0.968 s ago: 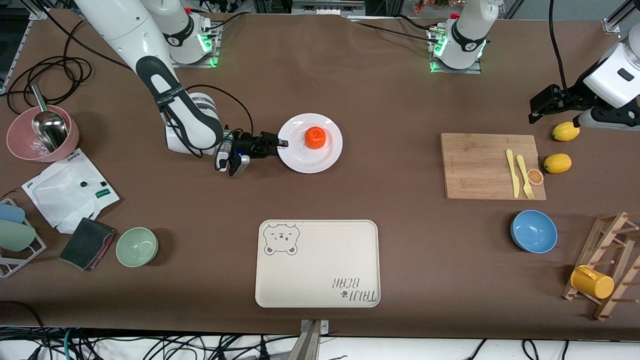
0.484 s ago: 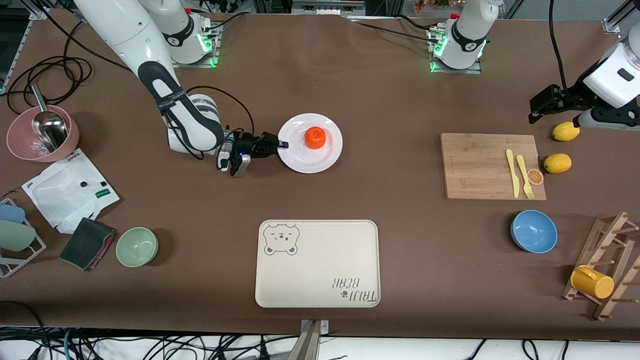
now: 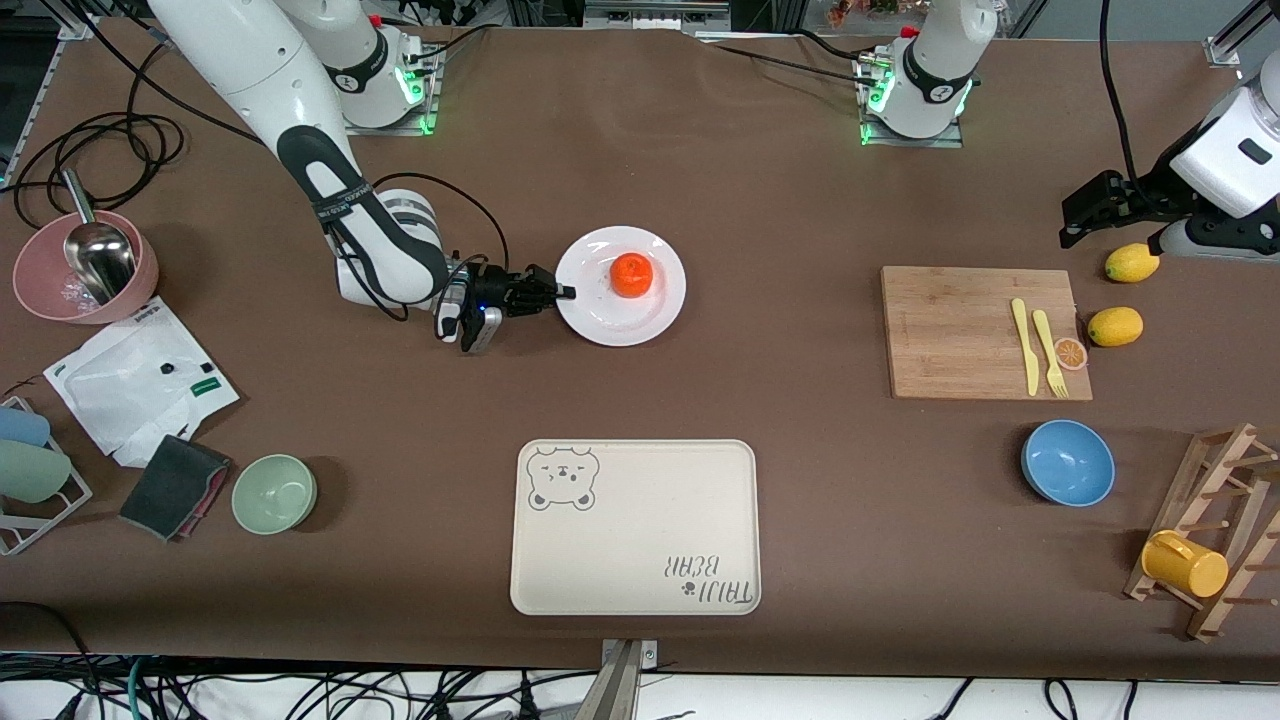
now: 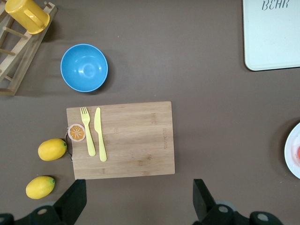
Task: Place orange and plate with both arms
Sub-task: 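Grip the plate rim with the right gripper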
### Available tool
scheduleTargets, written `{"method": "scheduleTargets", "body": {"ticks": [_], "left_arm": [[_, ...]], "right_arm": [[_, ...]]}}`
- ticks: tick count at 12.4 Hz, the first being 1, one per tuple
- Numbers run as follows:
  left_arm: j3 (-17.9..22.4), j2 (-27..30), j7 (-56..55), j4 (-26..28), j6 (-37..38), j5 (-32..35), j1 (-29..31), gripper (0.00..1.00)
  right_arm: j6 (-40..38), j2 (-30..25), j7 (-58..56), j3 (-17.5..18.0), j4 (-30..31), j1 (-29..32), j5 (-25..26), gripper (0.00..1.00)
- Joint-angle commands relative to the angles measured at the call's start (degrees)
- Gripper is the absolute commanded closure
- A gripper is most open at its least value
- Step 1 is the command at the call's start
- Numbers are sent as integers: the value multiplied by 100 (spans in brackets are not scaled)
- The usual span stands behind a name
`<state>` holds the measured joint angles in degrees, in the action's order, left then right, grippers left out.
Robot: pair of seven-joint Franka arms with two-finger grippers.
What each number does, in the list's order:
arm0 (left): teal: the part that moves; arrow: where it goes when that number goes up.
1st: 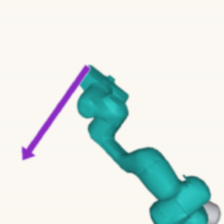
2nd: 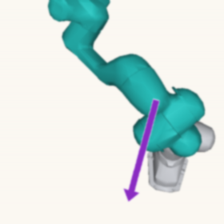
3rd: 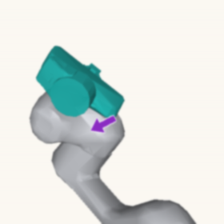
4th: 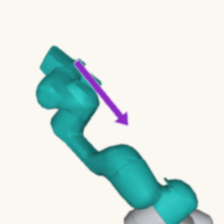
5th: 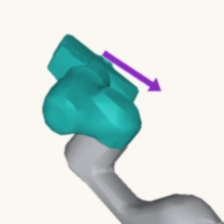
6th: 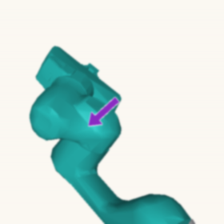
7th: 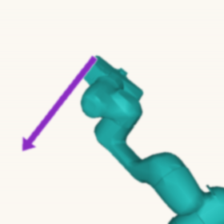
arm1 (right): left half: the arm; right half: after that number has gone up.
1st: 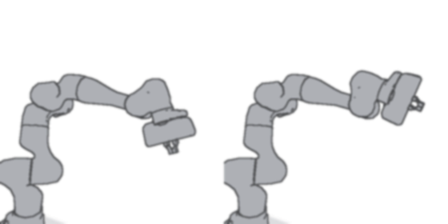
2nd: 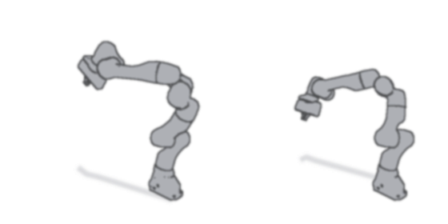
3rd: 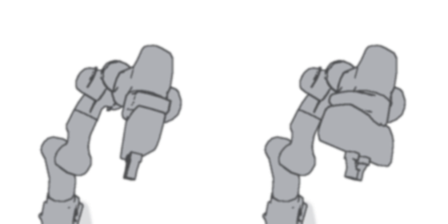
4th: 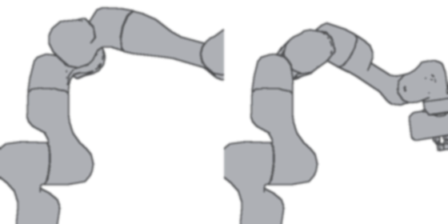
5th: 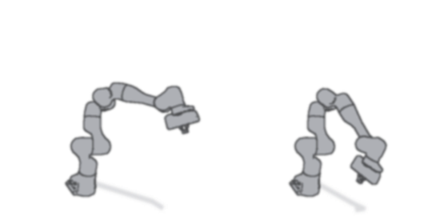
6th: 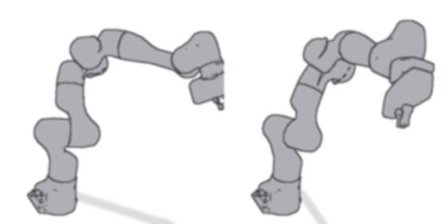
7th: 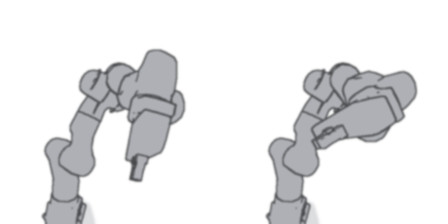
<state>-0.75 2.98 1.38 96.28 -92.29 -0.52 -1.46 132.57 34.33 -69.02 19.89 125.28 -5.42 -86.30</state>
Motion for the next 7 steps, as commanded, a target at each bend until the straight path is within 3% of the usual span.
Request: {"method": "scheduleTargets", "body": {"ticks": [1,5,7], "left_arm": [[-4,-113,-6,-188,71,-53,23,0],[14,-122,11,-197,71,-62,32,0],[14,-122,29,-197,71,-62,32,0]], "right_arm": [[76,47,-313,67,40,41,-229,83],[76,82,-322,67,40,41,-221,98],[76,82,-322,59,32,49,-229,100]]}}
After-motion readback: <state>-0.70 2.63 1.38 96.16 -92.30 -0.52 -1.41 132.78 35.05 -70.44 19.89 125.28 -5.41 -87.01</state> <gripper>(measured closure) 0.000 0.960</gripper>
